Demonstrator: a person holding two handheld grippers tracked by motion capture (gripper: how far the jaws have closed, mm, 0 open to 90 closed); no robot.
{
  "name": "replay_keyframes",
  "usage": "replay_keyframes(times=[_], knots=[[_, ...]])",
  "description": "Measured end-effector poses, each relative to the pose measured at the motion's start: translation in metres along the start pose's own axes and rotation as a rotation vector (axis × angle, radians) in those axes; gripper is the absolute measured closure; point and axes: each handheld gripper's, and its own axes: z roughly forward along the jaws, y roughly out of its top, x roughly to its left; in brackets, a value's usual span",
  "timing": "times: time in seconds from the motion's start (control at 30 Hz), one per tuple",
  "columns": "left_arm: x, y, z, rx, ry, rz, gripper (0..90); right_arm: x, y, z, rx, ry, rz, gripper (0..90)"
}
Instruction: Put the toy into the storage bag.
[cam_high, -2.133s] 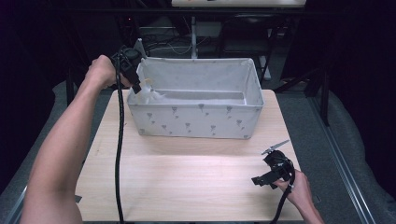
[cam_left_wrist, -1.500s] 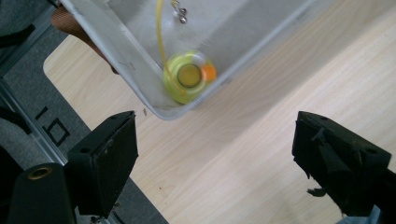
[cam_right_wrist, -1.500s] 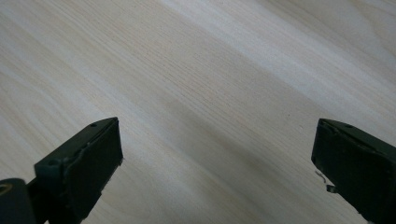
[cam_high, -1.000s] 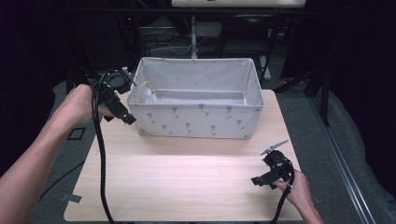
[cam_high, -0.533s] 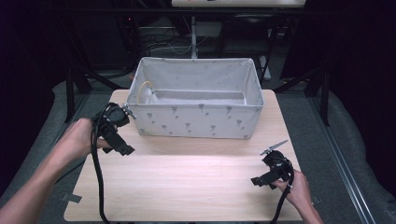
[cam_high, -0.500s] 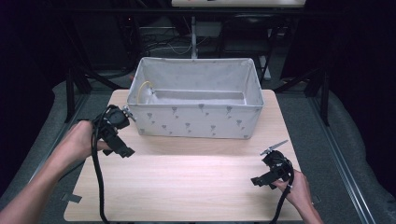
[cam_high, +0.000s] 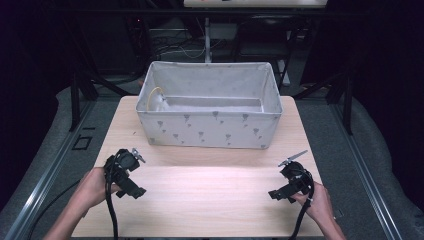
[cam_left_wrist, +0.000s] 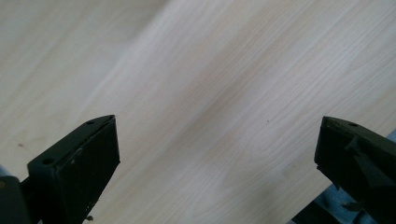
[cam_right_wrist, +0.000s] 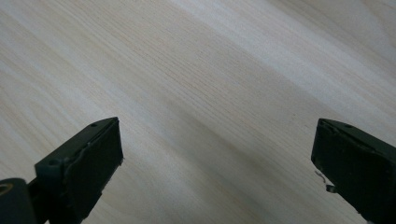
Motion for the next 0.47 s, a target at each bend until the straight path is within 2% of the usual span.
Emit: replay_keyframes(times=[0.07, 0.17, 0.23, 0.33, 0.37, 0.47], knots=[[0.0, -0.006, 0.01, -0.007, -0.003, -0.014, 0.3, 0.0, 0.0, 0.0, 0.002, -0.008, -0.002, 1.8], [-0.001, -0.014, 0.022, -0.043, -0.01, -0.041, 0.1, 0.0, 0.0, 0.001, -0.005, 0.002, 0.006, 1.8], [-0.003, -0.017, 0.029, -0.061, -0.013, -0.027, 0.0, 0.0, 0.0, 0.0, -0.007, 0.001, 0.007, 1.8], [-0.002, -0.022, 0.034, -0.095, -0.005, -0.031, 0.0, -0.001, 0.0, 0.0, -0.001, -0.011, -0.002, 1.8], [-0.001, -0.023, 0.036, -0.107, -0.001, -0.027, 0.1, -0.001, 0.0, 0.001, -0.017, 0.01, 0.012, 1.8], [0.002, -0.027, 0.04, -0.118, 0.019, -0.027, 0.0, 0.0, -0.001, 0.001, -0.027, 0.011, 0.021, 1.9]])
